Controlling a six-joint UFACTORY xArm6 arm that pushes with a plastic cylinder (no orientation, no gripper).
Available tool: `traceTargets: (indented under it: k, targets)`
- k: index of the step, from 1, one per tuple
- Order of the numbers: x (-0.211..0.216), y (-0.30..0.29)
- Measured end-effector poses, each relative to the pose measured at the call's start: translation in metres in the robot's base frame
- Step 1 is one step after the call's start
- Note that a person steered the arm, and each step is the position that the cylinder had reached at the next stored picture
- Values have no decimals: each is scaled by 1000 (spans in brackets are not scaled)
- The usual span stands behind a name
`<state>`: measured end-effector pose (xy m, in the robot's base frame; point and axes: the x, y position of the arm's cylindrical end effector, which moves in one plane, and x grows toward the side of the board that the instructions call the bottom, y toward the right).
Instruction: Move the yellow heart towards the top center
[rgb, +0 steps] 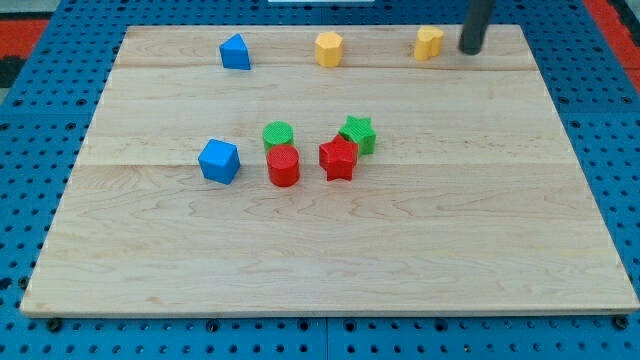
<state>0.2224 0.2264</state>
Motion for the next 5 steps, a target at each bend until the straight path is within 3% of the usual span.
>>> traceTargets:
  k: [1,2,3,4,5]
  targets:
    - [-29,-47]
    - [4,-100]
    - [-4,-94]
    - [14,-9]
    - [79,-40]
